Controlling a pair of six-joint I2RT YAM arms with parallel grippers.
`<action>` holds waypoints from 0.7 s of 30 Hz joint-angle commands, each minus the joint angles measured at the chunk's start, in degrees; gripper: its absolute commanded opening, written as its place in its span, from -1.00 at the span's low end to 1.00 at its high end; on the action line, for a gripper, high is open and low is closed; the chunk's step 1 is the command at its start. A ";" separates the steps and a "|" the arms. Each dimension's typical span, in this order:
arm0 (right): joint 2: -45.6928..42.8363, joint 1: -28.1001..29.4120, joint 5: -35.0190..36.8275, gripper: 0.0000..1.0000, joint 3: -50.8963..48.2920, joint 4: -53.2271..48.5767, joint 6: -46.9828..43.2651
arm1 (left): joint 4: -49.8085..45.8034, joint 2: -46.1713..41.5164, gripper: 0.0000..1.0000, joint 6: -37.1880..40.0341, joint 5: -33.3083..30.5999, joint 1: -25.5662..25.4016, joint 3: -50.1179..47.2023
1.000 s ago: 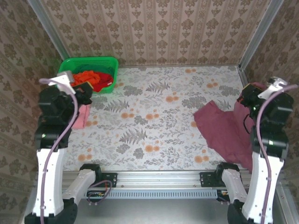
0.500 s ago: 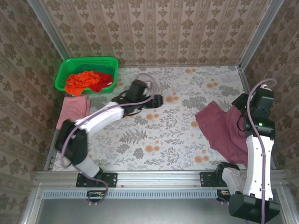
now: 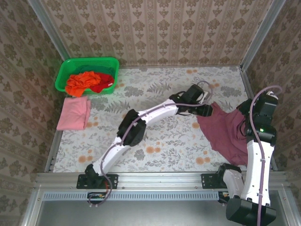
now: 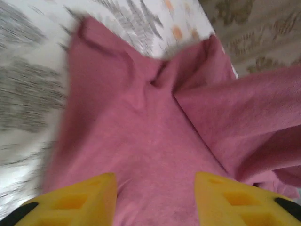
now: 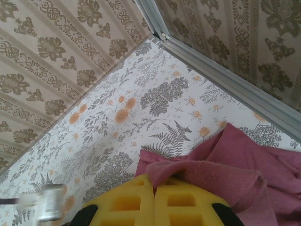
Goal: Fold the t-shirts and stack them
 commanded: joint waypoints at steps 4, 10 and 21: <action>-1.13 -0.57 -0.29 -1.00 -2.02 1.46 0.67 | -7.82 9.08 -0.13 -3.86 7.85 -0.58 10.47; -0.60 -0.48 -6.95 -1.00 -4.43 3.03 1.11 | -9.77 9.49 -0.13 -6.33 5.67 4.51 4.54; 3.30 15.69 -10.87 -1.00 -6.80 6.16 4.12 | -13.17 4.68 -0.10 -3.98 2.11 19.06 -7.03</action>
